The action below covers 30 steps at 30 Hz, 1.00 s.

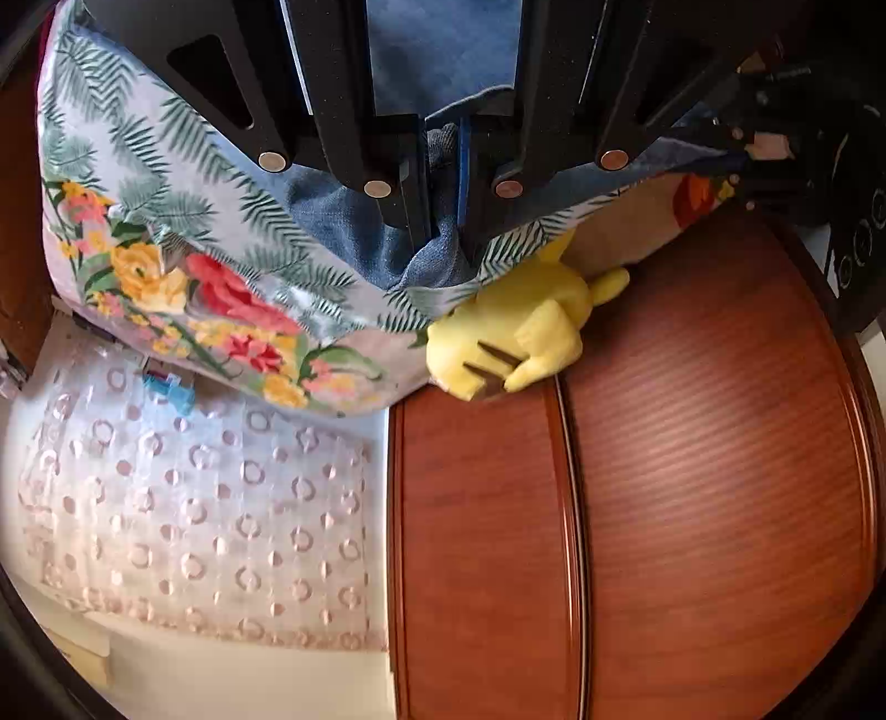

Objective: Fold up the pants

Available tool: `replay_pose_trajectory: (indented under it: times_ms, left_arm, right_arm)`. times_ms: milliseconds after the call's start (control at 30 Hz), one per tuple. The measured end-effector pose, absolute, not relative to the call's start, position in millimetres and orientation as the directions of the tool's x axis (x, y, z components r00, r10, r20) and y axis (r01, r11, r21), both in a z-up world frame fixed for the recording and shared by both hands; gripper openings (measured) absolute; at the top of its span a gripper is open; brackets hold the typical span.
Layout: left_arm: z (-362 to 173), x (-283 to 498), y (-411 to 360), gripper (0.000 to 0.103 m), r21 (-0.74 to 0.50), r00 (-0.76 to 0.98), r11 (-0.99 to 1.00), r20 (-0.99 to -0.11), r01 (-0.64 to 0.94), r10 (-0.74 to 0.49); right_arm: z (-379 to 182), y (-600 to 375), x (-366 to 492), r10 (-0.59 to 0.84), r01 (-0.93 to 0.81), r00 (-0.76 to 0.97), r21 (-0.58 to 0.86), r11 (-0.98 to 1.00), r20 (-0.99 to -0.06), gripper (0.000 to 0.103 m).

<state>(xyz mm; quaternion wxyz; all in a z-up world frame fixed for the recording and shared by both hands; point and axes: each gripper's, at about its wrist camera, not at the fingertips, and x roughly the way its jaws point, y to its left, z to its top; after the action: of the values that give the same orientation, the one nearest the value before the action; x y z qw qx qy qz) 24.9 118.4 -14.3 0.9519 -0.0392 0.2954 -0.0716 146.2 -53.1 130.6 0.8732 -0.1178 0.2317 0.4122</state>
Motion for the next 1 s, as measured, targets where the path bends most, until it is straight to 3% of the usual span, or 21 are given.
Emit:
replay_pose_trajectory:
  times_ms: [300, 400, 500, 533, 567, 633, 1000]
  left_arm:
    - [-42.3, 33.5, 127.9, 0.008, -0.133, 0.772, 0.988, -0.619, 0.078, -0.144]
    - [-45.4, 34.2, 127.9, 0.018, -0.131, 0.761, 0.989, -0.634, 0.066, -0.134]
    - [-45.7, 34.5, 129.9, 0.041, -0.14, 0.762, 0.988, -0.633, 0.061, -0.137]
    - [-44.9, 33.5, 130.3, 0.046, -0.145, 0.765, 0.988, -0.629, 0.06, -0.139]
    - [-43.8, 33.8, 130.8, 0.046, -0.145, 0.768, 0.988, -0.626, 0.059, -0.138]
    - [-42.2, 33.4, 129.9, 0.046, -0.14, 0.772, 0.989, -0.622, 0.055, -0.131]
    - [-38.4, 39.0, 121.8, 0.046, -0.151, 0.786, 0.985, -0.596, 0.088, -0.162]
  right_arm:
    - [110.2, -21.5, 184.3, 0.631, -0.768, 0.503, 0.028, 0.639, -0.59, 0.007]
    - [112.4, -15.9, 184.9, 0.62, -0.769, 0.504, 0.014, 0.639, -0.601, 0.008]
    - [113.9, -6.6, 174.1, 0.61, -0.767, 0.516, -0.008, 0.641, -0.601, 0.02]
    - [114.8, -8.8, 170.5, 0.608, -0.762, 0.527, -0.015, 0.647, -0.594, 0.031]
    - [116.7, -11.1, 169.4, 0.609, -0.759, 0.532, -0.014, 0.65, -0.588, 0.045]
    - [117.5, -18.4, 165.0, 0.625, -0.761, 0.536, -0.004, 0.649, -0.568, 0.054]
    - [93.6, -80.5, 140.3, 0.547, -0.695, 0.62, -0.071, 0.715, -0.562, 0.055]
